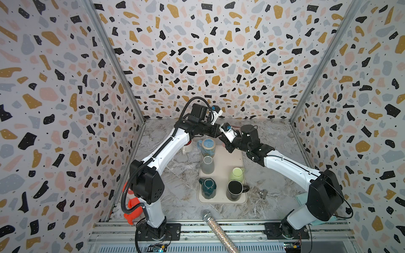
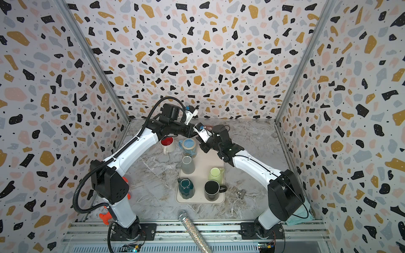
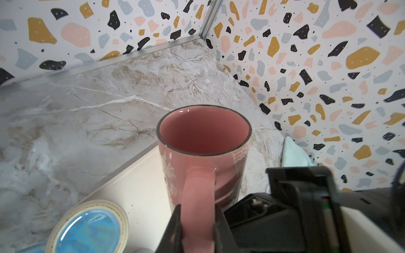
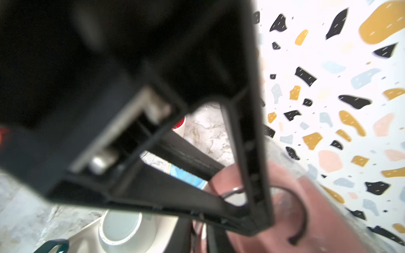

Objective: Turn the mug right side up
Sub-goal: Place the mug at the top-left of the table.

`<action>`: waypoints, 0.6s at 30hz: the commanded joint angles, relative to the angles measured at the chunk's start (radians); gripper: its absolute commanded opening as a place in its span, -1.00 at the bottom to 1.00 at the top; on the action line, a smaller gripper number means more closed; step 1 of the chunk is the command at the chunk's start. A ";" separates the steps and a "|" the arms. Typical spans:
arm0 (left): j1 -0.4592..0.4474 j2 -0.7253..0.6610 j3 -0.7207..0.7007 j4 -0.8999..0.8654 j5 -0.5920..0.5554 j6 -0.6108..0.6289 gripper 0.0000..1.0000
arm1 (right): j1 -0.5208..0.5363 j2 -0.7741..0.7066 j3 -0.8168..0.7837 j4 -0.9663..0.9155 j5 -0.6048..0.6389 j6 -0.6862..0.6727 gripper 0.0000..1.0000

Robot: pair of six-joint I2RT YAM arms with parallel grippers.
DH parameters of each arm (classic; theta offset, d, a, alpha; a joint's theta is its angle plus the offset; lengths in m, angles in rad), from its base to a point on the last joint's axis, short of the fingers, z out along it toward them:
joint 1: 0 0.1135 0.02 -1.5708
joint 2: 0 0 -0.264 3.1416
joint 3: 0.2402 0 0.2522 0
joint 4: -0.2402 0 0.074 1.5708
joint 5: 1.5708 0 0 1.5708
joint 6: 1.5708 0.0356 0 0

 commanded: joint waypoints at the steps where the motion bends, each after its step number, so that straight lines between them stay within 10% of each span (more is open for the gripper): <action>1: -0.002 -0.011 0.010 0.150 -0.046 -0.025 -1.00 | 0.023 -0.099 0.004 0.108 -0.019 -0.034 -0.57; 18: 0.107 0.060 0.153 0.316 -0.161 -0.122 -1.00 | -0.003 -0.234 -0.109 0.098 0.030 0.028 -0.52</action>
